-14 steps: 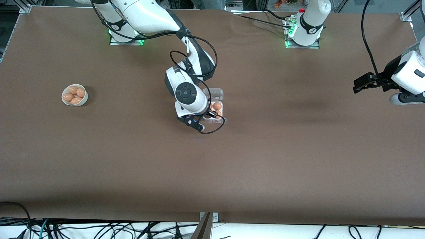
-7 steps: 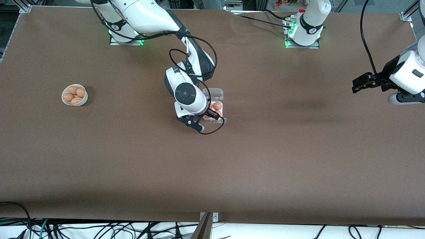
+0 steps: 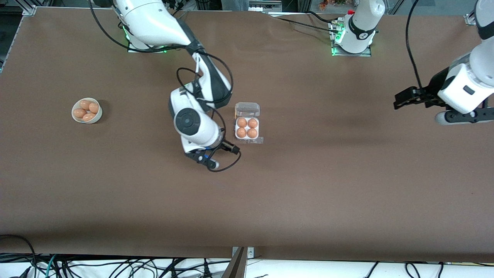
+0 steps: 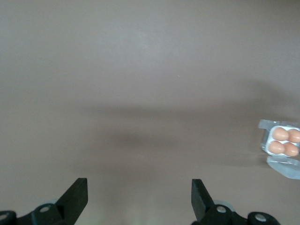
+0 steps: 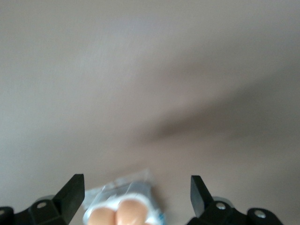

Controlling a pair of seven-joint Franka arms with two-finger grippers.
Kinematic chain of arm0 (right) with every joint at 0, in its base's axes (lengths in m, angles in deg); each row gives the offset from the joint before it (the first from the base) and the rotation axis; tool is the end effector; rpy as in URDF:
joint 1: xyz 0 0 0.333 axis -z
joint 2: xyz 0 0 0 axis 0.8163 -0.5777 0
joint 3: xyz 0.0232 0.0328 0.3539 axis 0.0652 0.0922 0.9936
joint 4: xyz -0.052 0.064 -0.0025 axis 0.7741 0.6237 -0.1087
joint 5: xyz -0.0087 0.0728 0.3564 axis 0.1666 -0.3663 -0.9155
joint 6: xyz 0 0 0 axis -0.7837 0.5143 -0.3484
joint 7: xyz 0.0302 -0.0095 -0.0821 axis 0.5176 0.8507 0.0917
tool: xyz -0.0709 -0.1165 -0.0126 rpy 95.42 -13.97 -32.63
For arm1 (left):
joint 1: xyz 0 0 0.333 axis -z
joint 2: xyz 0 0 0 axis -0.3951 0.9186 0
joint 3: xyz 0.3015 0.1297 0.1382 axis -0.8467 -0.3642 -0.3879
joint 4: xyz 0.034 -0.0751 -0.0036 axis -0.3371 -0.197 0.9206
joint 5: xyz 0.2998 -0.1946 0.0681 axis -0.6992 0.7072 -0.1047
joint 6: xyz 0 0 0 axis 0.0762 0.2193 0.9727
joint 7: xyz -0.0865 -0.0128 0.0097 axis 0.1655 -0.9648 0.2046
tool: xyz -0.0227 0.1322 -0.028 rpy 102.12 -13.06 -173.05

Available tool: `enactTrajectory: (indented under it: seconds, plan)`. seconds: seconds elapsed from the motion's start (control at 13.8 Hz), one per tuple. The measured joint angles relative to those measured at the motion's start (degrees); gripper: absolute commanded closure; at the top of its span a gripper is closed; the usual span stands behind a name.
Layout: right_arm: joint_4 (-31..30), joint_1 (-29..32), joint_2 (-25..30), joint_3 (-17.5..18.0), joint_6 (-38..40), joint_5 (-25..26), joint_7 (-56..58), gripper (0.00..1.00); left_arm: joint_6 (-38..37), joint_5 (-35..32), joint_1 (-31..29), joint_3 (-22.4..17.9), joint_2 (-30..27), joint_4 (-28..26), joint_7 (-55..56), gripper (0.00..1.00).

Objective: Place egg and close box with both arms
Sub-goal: 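Withdraw the right gripper while the left gripper reaches toward the carton, then move the left gripper over the open carton lid while the right gripper retracts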

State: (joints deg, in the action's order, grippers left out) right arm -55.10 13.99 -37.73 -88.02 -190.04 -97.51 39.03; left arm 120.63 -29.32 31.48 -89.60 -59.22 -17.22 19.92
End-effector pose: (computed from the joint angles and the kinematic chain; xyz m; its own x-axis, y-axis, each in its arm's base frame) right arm 0.6243 0.3988 0.2929 0.9051 -0.4032 -0.1352 -0.4172 -0.9034 -0.0986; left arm 0.5544 -0.0711 0.5904 0.9823 0.1186 -0.1448 0.1269 -0.9907 0.0489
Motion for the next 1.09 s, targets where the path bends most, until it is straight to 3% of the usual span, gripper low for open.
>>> enactTrajectory:
  seconds: [0.15, 0.36, 0.44, 0.58, 0.87, 1.09]
  plan:
    - [0.3, 0.6, 0.7, -3.5, 3.8, 0.0, 5.7, 0.00, 0.0, 0.2, 3.3, 0.3, 1.2, 0.0, 4.1, 0.14]
    - [0.4, 0.8, 2.1, -8.8, 8.5, 0.0, 12.8, 0.00, 0.0, 0.3, 9.2, 0.6, 3.6, 0.0, 13.2, 0.38]
    - [0.4, 1.4, 3.0, -9.6, 9.3, 0.4, 14.3, 0.00, 0.0, 0.6, 10.9, 0.8, 4.6, 0.0, 15.3, 0.55]
    - [-0.2, 4.6, 5.6, -9.0, 10.4, 3.5, 15.5, 0.00, 0.0, 2.4, 13.6, 0.8, 6.2, 0.0, 17.2, 0.67]
    - [-8.2, 21.9, 16.7, 5.6, 11.6, 20.1, 22.2, 0.00, 0.0, 6.6, 18.1, 0.9, 8.8, 0.0, 20.3, 0.77]
    - [-15.0, 31.8, 26.6, 12.6, 11.8, 25.0, 29.7, 0.00, 0.4, 8.6, 22.7, 0.9, 11.7, 1.0, 25.1, 0.85]
